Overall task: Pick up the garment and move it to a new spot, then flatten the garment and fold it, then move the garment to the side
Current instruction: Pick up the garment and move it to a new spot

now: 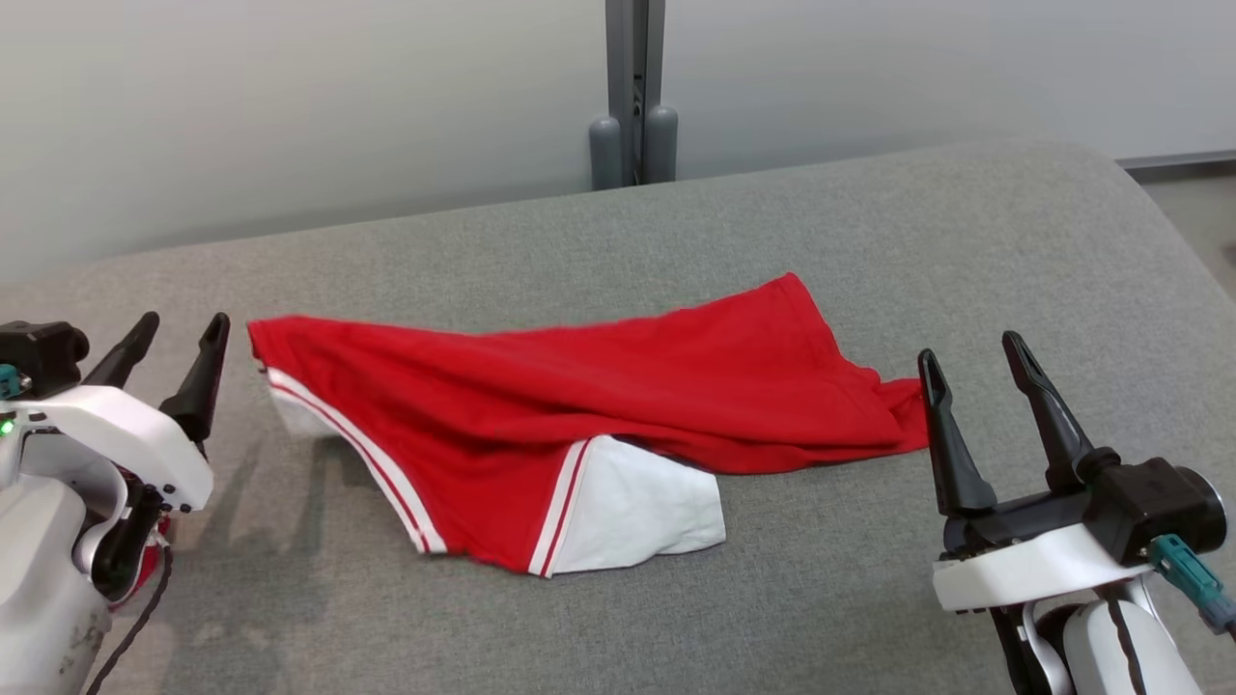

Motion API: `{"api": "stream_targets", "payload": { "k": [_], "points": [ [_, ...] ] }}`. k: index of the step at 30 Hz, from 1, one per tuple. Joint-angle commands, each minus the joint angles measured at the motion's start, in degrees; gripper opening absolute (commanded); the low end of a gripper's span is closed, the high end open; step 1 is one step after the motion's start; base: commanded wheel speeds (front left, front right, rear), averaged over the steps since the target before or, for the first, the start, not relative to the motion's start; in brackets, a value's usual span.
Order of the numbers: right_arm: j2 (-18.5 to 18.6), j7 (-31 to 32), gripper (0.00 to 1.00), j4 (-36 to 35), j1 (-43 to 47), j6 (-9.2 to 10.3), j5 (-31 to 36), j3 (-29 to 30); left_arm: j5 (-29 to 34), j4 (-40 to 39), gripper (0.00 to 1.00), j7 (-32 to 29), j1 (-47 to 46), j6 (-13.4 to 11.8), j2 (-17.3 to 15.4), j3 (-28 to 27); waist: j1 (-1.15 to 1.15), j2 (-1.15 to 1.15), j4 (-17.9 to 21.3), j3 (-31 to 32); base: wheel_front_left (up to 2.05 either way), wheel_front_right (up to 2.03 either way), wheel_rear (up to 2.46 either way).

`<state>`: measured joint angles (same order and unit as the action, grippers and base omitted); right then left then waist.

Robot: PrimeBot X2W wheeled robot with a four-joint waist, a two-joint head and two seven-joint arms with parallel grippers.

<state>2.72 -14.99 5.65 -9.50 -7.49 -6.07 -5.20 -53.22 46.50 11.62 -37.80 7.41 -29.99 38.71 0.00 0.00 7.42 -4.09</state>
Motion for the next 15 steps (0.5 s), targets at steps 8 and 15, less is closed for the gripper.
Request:
{"api": "stream_targets", "payload": {
  "k": [8,15],
  "points": [
    [1.1,-0.3,1.0,-0.07,2.3,0.0,-0.11,0.26,-1.23,-9.17,1.0,-4.03,7.63,-3.15,-3.79,0.83,0.0,0.0,-1.37,2.57,0.0,0.0,0.0],
    [1.1,-0.3,1.0,-0.99,4.07,0.0,-0.49,0.95,-0.62,-24.48,1.0,3.05,17.71,-14.32,-4.42,-4.92,0.0,0.0,-1.71,3.45,0.0,0.0,0.0]
  ]
}}
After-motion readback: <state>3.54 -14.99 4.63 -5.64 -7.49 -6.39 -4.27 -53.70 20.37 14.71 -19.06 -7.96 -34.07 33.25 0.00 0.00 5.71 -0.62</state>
